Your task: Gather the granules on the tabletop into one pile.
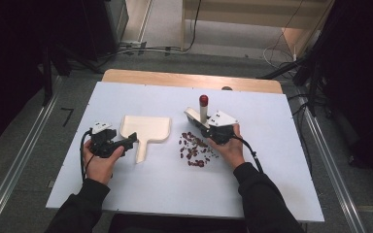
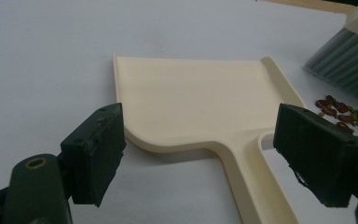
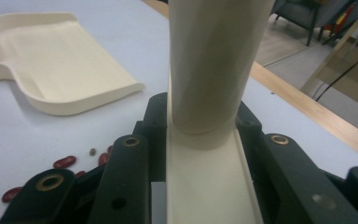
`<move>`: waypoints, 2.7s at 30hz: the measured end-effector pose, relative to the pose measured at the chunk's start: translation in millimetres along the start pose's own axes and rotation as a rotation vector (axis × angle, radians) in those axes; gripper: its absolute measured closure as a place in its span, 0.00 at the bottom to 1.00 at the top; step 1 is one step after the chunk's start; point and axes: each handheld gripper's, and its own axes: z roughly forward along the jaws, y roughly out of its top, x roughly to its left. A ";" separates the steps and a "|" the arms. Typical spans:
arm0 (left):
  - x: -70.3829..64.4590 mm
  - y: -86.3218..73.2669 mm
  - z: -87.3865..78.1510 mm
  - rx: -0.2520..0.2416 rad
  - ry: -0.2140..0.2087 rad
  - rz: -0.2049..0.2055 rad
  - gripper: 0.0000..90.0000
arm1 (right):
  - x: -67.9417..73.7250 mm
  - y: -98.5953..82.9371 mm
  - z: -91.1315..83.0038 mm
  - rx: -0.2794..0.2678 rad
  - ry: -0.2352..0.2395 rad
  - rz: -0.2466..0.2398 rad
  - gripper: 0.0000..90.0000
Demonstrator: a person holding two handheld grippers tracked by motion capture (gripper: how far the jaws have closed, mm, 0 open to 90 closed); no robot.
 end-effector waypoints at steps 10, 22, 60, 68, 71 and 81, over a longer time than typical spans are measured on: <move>0.2 0.1 -1.1 -0.009 -0.004 0.000 0.20 | 18.2 1.3 -2.2 0.008 0.104 -0.073 0.71; 0.0 -0.3 -0.7 -0.006 -0.003 0.002 0.20 | 30.3 -0.7 -17.6 0.003 0.194 -0.140 0.71; 1.6 -1.5 2.1 0.001 0.005 0.006 0.20 | 20.8 -8.5 -41.8 -0.010 0.507 0.231 0.71; 1.5 -1.5 1.8 0.001 0.004 0.006 0.20 | 29.3 -9.2 -38.3 0.025 0.549 0.256 0.71; 1.3 -1.6 2.0 0.003 0.002 0.008 0.20 | 28.0 -9.5 -35.5 0.042 0.545 0.261 0.71; 1.4 -2.2 3.9 0.006 0.002 0.011 0.20 | 5.2 -11.6 -30.2 0.037 0.506 0.224 0.71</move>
